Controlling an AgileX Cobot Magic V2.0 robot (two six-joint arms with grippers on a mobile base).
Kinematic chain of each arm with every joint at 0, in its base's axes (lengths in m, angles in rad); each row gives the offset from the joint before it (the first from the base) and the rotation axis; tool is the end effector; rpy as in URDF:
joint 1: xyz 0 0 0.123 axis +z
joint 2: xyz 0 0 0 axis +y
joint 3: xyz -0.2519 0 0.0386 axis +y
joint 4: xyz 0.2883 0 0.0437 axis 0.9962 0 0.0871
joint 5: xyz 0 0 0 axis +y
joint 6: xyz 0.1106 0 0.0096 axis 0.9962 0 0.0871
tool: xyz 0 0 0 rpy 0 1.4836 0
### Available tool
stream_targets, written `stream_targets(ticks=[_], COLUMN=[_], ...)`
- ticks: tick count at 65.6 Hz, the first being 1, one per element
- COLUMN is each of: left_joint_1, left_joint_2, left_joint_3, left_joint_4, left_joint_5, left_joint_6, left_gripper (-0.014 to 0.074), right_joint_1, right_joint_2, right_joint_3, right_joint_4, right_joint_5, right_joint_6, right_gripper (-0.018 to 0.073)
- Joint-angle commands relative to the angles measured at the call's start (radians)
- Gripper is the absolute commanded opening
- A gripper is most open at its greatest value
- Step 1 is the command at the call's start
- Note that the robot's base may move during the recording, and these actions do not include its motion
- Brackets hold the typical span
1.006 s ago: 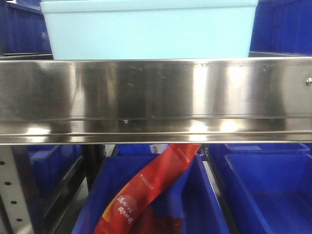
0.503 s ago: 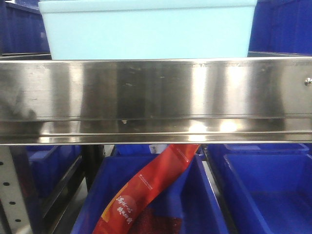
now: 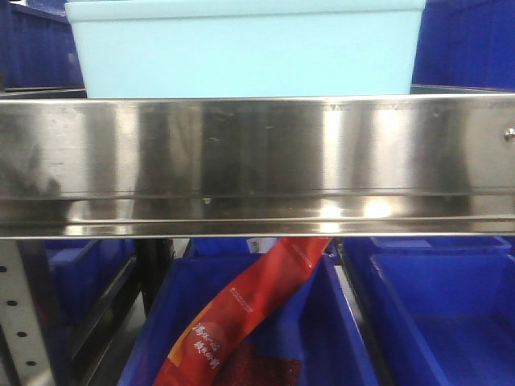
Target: Move two blue bins to right shelf middle
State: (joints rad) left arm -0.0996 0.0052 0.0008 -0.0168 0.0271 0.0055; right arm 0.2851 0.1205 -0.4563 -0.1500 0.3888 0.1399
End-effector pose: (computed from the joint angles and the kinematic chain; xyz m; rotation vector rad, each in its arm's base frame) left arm 0.1470 -0.0147 0.2108 0.0673 1.5159 -0.0891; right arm 0.1199 0.0286 0.3320 -0.1726 1.5258 0.1842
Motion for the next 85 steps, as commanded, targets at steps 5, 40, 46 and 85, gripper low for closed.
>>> stream_targets(ticks=[5,40,46,85], left_joint_1=[0.001,0.001,0.001,0.001], left_joint_2=[-0.005,-0.005,-0.005,-0.005], left_joint_3=[-0.001,-0.001,-0.001,-0.001], left_joint_4=[-0.001,-0.001,-0.001,-0.001], left_joint_5=[-0.02,-0.02,-0.02,-0.022], left_joint_6=[0.003,0.003,0.003,0.003], left_gripper=[-0.0111,-0.0111,-0.0111,-0.0111], right_joint_1=[-0.002,-0.042,-0.116,-0.275], right_joint_2=[-0.003,-0.003,-0.005,-0.12], right_joint_3=[0.004,0.019,0.067,0.456], right_joint_4=[-0.012,0.069,0.158,0.243], right_joint_5=[-0.022,0.007,0.011,-0.24], right_joint_6=[-0.003,-0.053,-0.157,-0.181], right_gripper=[-0.0162,-0.0162,-0.0162,-0.0162])
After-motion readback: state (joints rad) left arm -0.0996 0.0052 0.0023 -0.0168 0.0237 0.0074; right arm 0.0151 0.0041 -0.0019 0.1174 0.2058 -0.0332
